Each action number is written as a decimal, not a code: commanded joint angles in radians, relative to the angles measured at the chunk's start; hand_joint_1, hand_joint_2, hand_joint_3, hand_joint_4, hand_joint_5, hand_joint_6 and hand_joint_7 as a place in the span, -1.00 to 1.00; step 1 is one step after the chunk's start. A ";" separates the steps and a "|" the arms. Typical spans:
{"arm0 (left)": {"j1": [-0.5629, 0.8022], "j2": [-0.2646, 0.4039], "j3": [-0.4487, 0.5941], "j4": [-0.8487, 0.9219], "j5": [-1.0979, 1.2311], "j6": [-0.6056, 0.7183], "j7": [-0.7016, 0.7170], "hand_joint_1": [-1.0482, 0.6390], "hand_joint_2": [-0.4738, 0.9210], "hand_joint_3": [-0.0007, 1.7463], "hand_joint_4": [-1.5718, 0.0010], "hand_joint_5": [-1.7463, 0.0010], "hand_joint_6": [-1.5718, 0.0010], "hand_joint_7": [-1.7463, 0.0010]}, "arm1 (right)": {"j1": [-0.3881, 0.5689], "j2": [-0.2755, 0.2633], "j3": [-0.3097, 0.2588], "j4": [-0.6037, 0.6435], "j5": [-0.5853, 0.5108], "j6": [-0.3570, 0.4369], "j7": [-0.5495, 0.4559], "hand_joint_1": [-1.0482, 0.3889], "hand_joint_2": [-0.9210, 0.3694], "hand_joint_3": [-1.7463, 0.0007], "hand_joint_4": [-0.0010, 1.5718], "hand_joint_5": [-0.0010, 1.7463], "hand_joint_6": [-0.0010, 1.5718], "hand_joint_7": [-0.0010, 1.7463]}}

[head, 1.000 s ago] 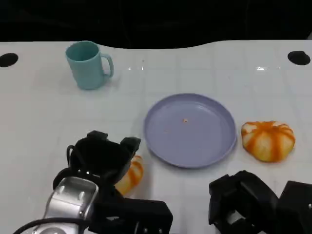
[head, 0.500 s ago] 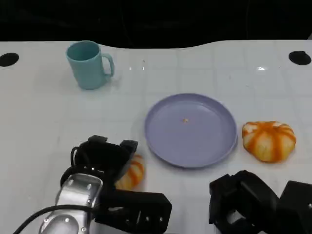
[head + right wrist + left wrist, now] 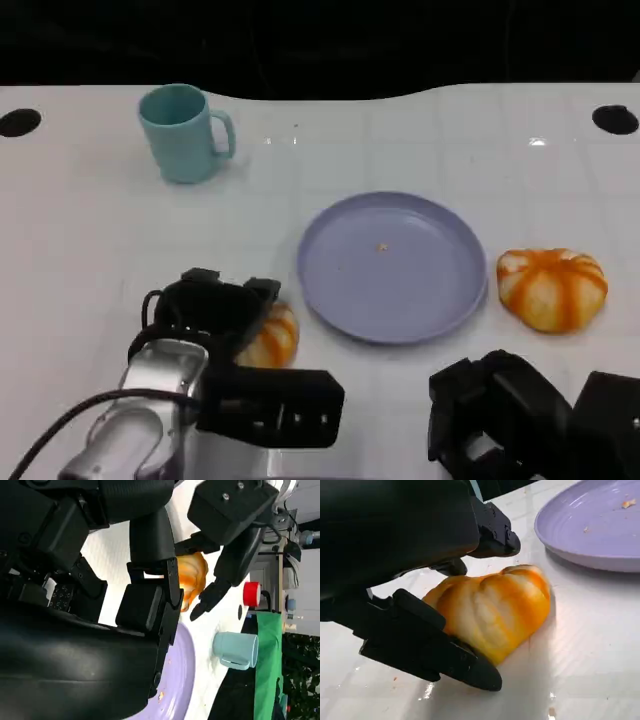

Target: Grasp the bread from the table and place it into the plate.

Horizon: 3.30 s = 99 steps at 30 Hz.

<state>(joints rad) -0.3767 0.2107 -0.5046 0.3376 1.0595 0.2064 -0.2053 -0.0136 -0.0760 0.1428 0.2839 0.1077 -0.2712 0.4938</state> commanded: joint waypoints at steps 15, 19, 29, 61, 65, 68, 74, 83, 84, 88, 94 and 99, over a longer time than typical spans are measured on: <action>-0.064 0.016 -0.079 0.463 -0.069 -0.237 0.661 -0.07 0.70 -0.05 -0.03 -0.99 -0.20 -0.02 | 0.006 -0.007 -0.011 -0.002 0.015 0.000 0.004 -1.00 0.18 -0.36 0.97 0.44 1.00 0.10; -0.094 -0.004 -0.093 0.589 -0.087 -0.286 0.820 -0.04 0.54 0.24 -0.03 -1.00 0.19 -0.89 | 0.005 -0.005 -0.012 0.005 0.018 -0.007 0.007 -1.00 0.18 -0.35 0.98 0.44 1.00 0.10; -0.118 0.028 -0.113 0.569 -0.095 -0.320 0.898 -0.04 0.44 0.44 -0.06 -1.00 0.24 -0.98 | 0.004 -0.005 -0.005 -0.001 0.001 -0.013 -0.004 -1.00 0.16 -0.35 0.97 0.42 1.00 0.10; -0.065 0.112 0.024 0.094 -0.214 -0.448 0.789 -0.05 0.23 0.30 -0.12 -1.00 0.18 -1.00 | -0.005 -0.001 -0.009 0.038 0.028 -0.034 0.015 -1.00 0.21 -0.39 0.99 0.42 1.00 0.09; -0.108 0.065 0.025 0.122 -0.247 -0.498 0.766 -0.08 0.11 0.52 -0.15 -1.00 0.14 -1.00 | 0.009 -0.012 -0.003 0.002 0.011 0.007 -0.004 -1.00 0.22 -0.40 0.99 0.42 1.00 0.09; -0.137 0.037 0.018 0.146 -0.248 -0.511 0.745 -0.06 0.05 0.56 -0.19 -1.00 0.11 -1.00 | 0.011 -0.013 -0.004 -0.001 0.018 0.007 0.002 -1.00 0.22 -0.40 0.99 0.43 1.00 0.09; -0.212 -0.028 -0.007 0.230 -0.226 -0.527 0.741 -0.06 0.05 0.58 -0.22 -1.00 0.09 -1.00 | 0.011 -0.010 -0.008 0.011 0.023 -0.018 0.012 -1.00 0.23 -0.41 0.97 0.44 1.00 0.10; -0.330 -0.148 -0.068 0.472 -0.197 -0.540 0.828 -0.04 -0.11 0.62 -0.31 -1.00 -0.01 -1.00 | 0.021 -0.012 -0.004 -0.010 0.011 -0.003 0.002 -1.00 0.22 -0.41 0.96 0.44 1.00 0.11; -0.343 -0.159 -0.077 0.502 -0.189 -0.543 0.856 -0.03 -0.13 0.61 -0.32 -1.00 -0.02 -1.00 | 0.021 -0.013 -0.003 -0.012 0.007 -0.003 0.000 -1.00 0.22 -0.41 0.95 0.44 1.00 0.12; -0.380 -0.194 -0.099 0.595 -0.182 -0.553 0.919 -0.01 -0.11 0.65 -0.33 -1.00 -0.04 -1.00 | 0.029 -0.013 0.000 -0.029 0.008 0.013 -0.002 -1.00 0.22 -0.41 0.94 0.45 1.00 0.12; -0.425 -0.222 -0.119 0.691 -0.191 -0.576 0.928 -0.05 0.06 0.50 -0.27 -1.00 0.03 -1.00 | 0.032 -0.015 0.003 -0.034 0.001 0.008 -0.005 -1.00 0.22 -0.41 0.94 0.46 1.00 0.10; -0.438 -0.218 -0.118 0.693 -0.220 -0.588 0.829 -0.18 0.37 0.19 -0.05 -0.82 0.09 -0.54 | 0.037 -0.011 0.007 -0.042 -0.001 0.011 -0.012 -1.00 0.24 -0.42 0.94 0.46 1.00 0.11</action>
<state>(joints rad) -0.7798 -0.0156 -0.6240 1.0287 0.8558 -0.3749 0.6747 0.0110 -0.0790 0.1532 0.2556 0.1063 -0.2617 0.4861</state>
